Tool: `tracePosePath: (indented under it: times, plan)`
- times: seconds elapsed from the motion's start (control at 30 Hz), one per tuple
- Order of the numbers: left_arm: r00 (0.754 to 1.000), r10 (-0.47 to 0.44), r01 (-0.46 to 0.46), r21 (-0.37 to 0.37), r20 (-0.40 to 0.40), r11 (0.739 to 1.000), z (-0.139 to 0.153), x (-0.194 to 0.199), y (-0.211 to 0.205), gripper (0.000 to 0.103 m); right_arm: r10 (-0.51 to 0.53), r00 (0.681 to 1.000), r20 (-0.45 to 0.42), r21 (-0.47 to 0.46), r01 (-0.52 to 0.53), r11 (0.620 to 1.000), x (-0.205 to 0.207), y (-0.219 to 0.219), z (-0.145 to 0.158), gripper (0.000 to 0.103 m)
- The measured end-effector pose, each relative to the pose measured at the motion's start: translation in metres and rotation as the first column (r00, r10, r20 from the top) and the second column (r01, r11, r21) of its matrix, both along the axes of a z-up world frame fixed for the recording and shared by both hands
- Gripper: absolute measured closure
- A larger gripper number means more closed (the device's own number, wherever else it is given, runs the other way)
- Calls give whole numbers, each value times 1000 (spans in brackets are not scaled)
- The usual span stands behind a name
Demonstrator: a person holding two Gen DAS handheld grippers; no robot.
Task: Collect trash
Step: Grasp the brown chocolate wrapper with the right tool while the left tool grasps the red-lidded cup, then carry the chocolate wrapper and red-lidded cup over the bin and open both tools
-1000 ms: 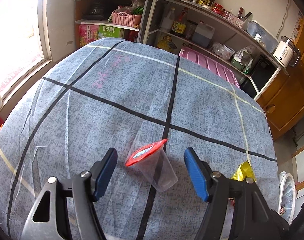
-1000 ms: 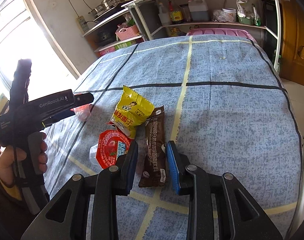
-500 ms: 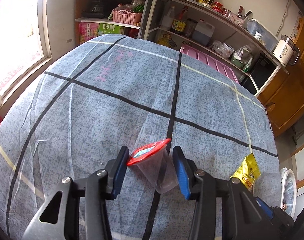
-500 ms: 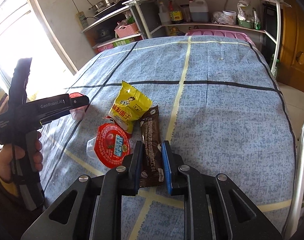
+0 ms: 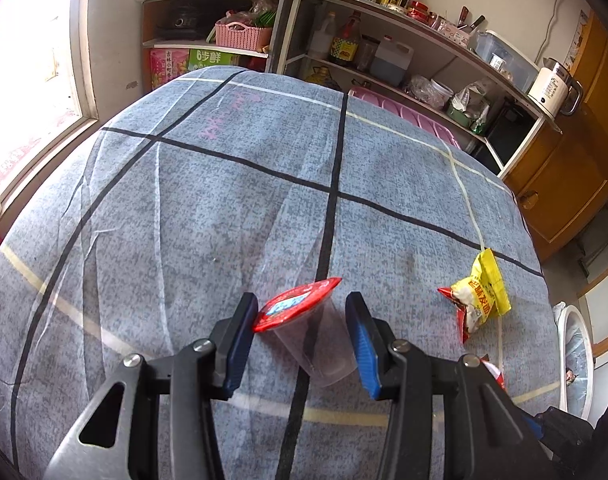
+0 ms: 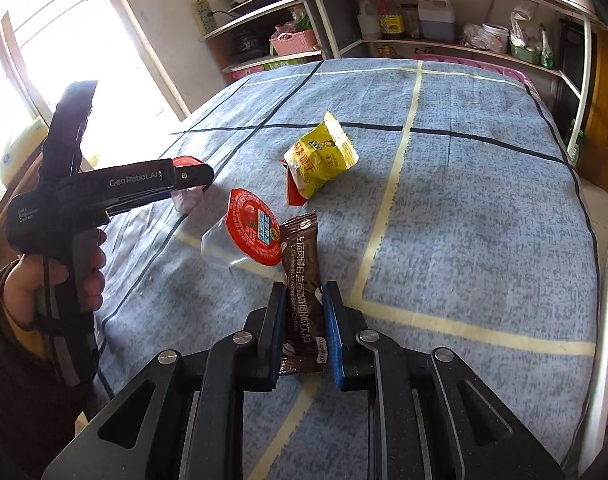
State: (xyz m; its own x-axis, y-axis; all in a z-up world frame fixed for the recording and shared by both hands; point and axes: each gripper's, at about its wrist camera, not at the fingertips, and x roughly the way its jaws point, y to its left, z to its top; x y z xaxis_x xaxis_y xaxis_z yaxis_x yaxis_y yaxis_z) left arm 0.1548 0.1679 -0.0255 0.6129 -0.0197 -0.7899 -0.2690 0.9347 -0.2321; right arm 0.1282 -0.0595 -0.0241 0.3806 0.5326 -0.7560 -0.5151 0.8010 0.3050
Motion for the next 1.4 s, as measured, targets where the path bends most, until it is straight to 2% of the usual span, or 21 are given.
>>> tracePosePath:
  times: [0.17, 0.33, 0.43, 0.63, 0.97, 1.13, 1.23, 1.33, 1.4]
  plan:
    - [1000, -11, 11, 12, 16, 1000, 6, -10, -7, 56, -26, 1000, 8, 7, 26, 1000, -12, -14, 1, 84]
    - [997, -37, 35, 32, 68, 999, 26, -23, -20, 56, -87, 996, 31, 38, 86, 996, -19, -40, 12, 83]
    - [993, -67, 66, 13, 93, 998, 37, -31, -30, 56, -116, 992, 43, 54, 113, 992, -23, -53, 20, 83]
    - [981, -135, 131, 39, 140, 991, 61, -46, -62, 56, -174, 982, 69, 85, 168, 982, -34, -77, 35, 83]
    - [943, -285, 280, 55, 173, 959, 83, -60, -133, 56, -272, 955, 116, 116, 259, 959, -53, -129, 60, 83]
    - [916, -354, 344, 85, 188, 935, 89, -65, -170, 56, -321, 938, 128, 120, 306, 944, -61, -156, 65, 83]
    - [897, -397, 393, 58, 195, 918, 91, -66, -188, 56, -352, 927, 132, 127, 336, 933, -65, -173, 66, 83]
    - [880, -431, 423, 85, 201, 902, 93, -66, -210, 56, -385, 914, 131, 131, 369, 920, -67, -189, 67, 83]
    - [868, -454, 449, 75, 203, 891, 95, -66, -222, 56, -406, 905, 131, 132, 390, 912, -69, -200, 67, 83]
